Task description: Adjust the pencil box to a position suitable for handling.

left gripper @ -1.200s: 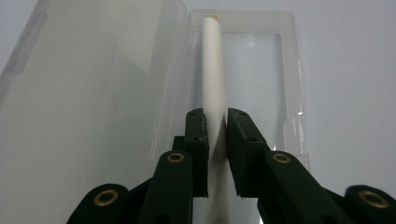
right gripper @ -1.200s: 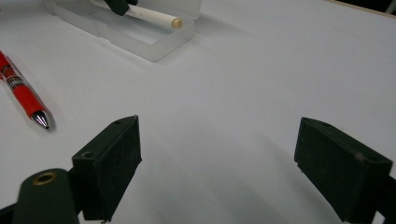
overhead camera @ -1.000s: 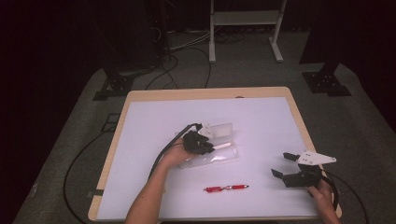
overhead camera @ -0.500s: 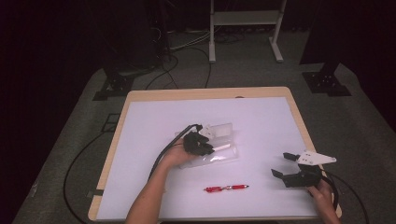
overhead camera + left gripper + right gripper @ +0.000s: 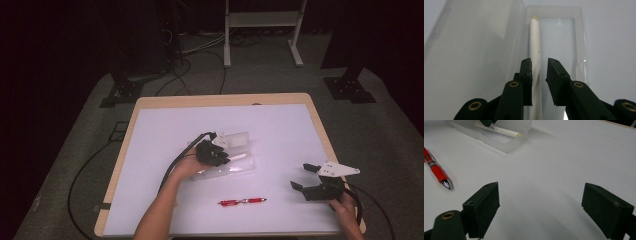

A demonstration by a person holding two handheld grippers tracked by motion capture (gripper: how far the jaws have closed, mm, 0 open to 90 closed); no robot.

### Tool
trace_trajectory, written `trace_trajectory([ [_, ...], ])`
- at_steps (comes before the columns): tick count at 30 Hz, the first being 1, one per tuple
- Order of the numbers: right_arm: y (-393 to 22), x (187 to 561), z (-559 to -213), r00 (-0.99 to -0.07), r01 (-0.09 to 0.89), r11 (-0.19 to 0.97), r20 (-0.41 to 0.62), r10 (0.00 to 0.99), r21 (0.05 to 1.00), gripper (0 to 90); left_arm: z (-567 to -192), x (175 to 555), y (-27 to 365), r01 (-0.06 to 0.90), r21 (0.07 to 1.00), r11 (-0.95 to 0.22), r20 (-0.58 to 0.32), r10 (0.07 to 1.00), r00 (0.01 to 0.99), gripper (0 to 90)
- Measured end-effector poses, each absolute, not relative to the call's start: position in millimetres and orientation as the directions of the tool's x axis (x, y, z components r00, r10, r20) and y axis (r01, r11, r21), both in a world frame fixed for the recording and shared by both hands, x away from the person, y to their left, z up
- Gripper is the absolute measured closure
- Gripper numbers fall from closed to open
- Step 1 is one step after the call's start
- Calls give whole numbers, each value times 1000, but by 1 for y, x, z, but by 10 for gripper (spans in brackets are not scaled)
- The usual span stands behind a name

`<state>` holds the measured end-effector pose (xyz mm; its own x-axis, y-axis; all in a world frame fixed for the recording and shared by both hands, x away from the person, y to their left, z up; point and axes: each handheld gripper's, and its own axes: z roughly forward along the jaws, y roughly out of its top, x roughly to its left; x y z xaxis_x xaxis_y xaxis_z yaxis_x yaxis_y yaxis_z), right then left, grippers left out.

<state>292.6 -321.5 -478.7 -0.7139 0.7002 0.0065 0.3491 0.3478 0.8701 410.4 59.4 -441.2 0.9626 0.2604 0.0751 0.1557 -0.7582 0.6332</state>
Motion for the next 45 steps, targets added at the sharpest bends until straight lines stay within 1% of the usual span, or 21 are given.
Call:
trace_trajectory([
  [4,-321,292,-479,-714,348,350,4,700,870,138,-437,408,60,151,641,-753,75,257,964,733],
  [8,-321,293,-479,-713,352,348,7,701,869,138,-433,403,63,155,661,-734,53,251,966,705],
  [12,-321,293,-479,-712,354,348,9,702,868,138,-431,398,64,150,666,-730,50,245,968,678],
  [14,-321,293,-479,-712,355,348,9,702,868,138,-428,393,65,154,678,-719,47,251,967,637],
  [16,-321,293,-479,-711,355,348,10,703,868,138,-427,390,66,150,677,-721,42,241,970,637],
  [18,-321,293,-479,-711,355,348,10,703,868,138,-426,388,66,149,679,-719,43,242,969,610],
  [21,-321,293,-479,-711,355,348,10,703,868,138,-424,384,68,153,687,-711,35,242,970,600],
  [22,-321,293,-479,-711,355,348,9,703,868,138,-423,382,67,155,689,-708,28,240,970,575],
  [45,-322,293,-479,-709,359,345,13,705,868,138,-418,354,63,141,707,-693,19,218,976,400],
])
